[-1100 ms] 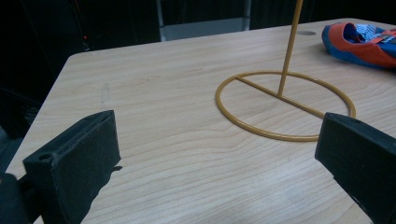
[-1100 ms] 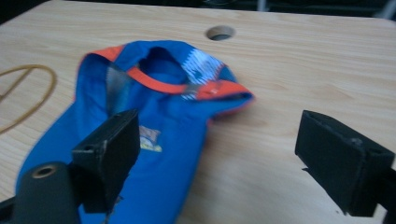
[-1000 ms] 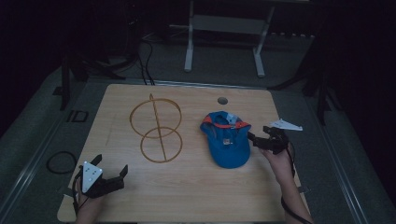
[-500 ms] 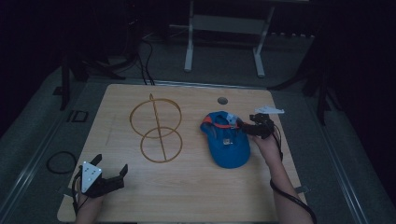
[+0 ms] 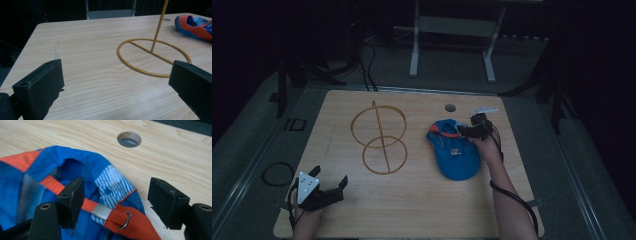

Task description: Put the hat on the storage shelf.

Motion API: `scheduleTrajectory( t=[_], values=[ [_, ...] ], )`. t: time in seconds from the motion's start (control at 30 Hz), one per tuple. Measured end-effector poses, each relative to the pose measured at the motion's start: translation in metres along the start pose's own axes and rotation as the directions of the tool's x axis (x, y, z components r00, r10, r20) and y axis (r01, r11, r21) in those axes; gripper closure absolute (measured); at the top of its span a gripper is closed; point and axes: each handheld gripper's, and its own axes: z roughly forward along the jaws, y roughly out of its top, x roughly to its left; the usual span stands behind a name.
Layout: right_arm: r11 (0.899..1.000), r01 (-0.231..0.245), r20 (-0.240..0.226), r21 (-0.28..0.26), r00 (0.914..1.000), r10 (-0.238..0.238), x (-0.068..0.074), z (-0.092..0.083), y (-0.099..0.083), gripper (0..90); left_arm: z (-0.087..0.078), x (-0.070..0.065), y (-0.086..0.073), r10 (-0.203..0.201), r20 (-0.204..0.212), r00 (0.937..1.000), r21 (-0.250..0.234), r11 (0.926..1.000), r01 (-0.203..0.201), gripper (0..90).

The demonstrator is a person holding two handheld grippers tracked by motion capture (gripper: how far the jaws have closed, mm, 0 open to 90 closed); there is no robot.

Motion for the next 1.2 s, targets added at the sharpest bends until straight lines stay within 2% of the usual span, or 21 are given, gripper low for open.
scheduleTrajectory(
  t=[0.1,0.27,0.33,0.43,0.57,0.77,0.8,0.87,0.9,1.03,1.1,1.2],
  values=[
    [1.000,0.003,0.013,0.016,0.9999,-0.004,-0.002,0.005,0.001,29.4,0.000,-0.001,0.000,0.000,0.019,0.9998,0.002,1.0000,0.000,0.3],
    [0.998,0.004,0.016,0.064,0.9999,-0.005,-0.006,0.019,0.002,29.4,0.001,-0.005,0.001,0.036,0.031,0.9989,0.013,0.9992,-0.036,0.2],
    [0.997,0.000,0.017,0.071,0.9998,-0.001,-0.006,0.023,0.001,29.4,0.002,-0.007,0.000,0.038,0.040,0.9985,0.014,0.9992,-0.039,0.3],
    [0.996,0.021,0.014,0.092,0.9997,-0.022,-0.005,0.030,-0.001,29.4,0.002,-0.007,0.000,0.046,0.054,0.9975,0.027,0.9985,-0.048,0.3],
    [0.988,0.066,0.008,0.141,0.9977,-0.068,-0.002,0.038,-0.004,30.2,0.002,-0.007,0.000,0.045,0.059,0.9972,0.024,0.9986,-0.047,0.3],
    [0.984,0.094,-0.021,0.154,0.9955,-0.092,-0.001,0.040,-0.006,41.5,0.002,-0.006,0.000,0.031,0.058,0.9978,0.020,0.9993,-0.032,0.2],
    [0.982,0.108,-0.031,0.152,0.9940,-0.104,0.001,0.039,-0.006,50.7,0.002,-0.006,0.000,0.027,0.056,0.9981,0.018,0.9995,-0.028,0.3],
    [0.982,0.114,-0.038,0.151,0.9932,-0.110,0.001,0.038,-0.006,53.9,0.002,-0.006,0.000,0.021,0.048,0.9986,0.011,0.9997,-0.022,0.2],
    [0.981,0.119,-0.048,0.152,0.9924,-0.113,0.002,0.038,-0.006,61.7,0.001,-0.005,0.000,0.015,0.053,0.9985,0.008,0.9998,-0.015,0.3],
    [0.979,0.132,-0.089,0.156,0.9890,-0.119,0.006,0.037,-0.005,79.6,0.001,-0.004,0.000,0.012,0.037,0.9993,0.012,0.9999,-0.012,0.3],
    [0.978,0.123,-0.086,0.171,0.9902,-0.110,0.008,0.037,-0.004,82.1,0.001,-0.005,0.000,0.024,0.026,0.9994,0.020,0.9995,-0.025,0.3],
    [0.979,0.121,-0.082,0.167,0.9907,-0.109,0.010,0.033,-0.005,83.4,0.001,-0.005,0.000,0.036,0.021,0.9991,0.004,0.9993,-0.036,0.3]
  ],
)
